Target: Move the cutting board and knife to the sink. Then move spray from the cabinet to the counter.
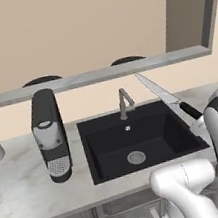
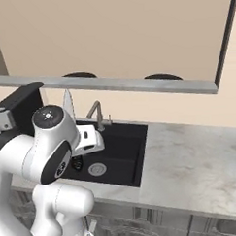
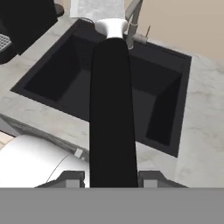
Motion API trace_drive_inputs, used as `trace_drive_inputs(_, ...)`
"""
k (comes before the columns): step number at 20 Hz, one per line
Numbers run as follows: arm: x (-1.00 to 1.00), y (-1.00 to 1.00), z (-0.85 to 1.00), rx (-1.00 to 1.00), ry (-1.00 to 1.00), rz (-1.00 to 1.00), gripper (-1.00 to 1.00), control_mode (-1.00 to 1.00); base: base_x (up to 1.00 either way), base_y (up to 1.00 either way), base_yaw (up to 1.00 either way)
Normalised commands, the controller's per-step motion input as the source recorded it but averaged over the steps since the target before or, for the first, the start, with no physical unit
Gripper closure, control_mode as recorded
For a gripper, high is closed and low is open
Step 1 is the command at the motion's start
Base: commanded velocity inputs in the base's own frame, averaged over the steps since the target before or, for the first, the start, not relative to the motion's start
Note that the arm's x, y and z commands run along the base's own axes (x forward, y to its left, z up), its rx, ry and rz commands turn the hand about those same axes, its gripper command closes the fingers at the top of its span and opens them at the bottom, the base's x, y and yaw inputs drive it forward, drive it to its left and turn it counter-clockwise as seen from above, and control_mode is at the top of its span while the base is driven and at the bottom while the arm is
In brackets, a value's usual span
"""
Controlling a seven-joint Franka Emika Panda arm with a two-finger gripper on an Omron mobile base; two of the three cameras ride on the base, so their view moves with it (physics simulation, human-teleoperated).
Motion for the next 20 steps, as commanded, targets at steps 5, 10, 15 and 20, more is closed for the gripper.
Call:
trace_drive_inputs(5, 0.36, 0.0, 0.0, 0.0, 0.16, 0.01, 1.0, -1.0, 0.28, 0.01, 0.0)
trace_drive_inputs(10, 0.76, -0.11, -0.36, -0.01, 0.27, 0.21, 1.0, -1.0, 0.0, 0.0, 0.0)
trace_drive_inputs(15, 0.74, 0.0, -0.54, -0.08, 0.11, 0.31, 1.0, -1.0, 0.0, 0.0, 0.0)
trace_drive_inputs(20, 0.67, 0.0, -0.69, -0.13, -0.06, 0.25, 1.0, -1.0, 0.0, 0.0, 0.0)
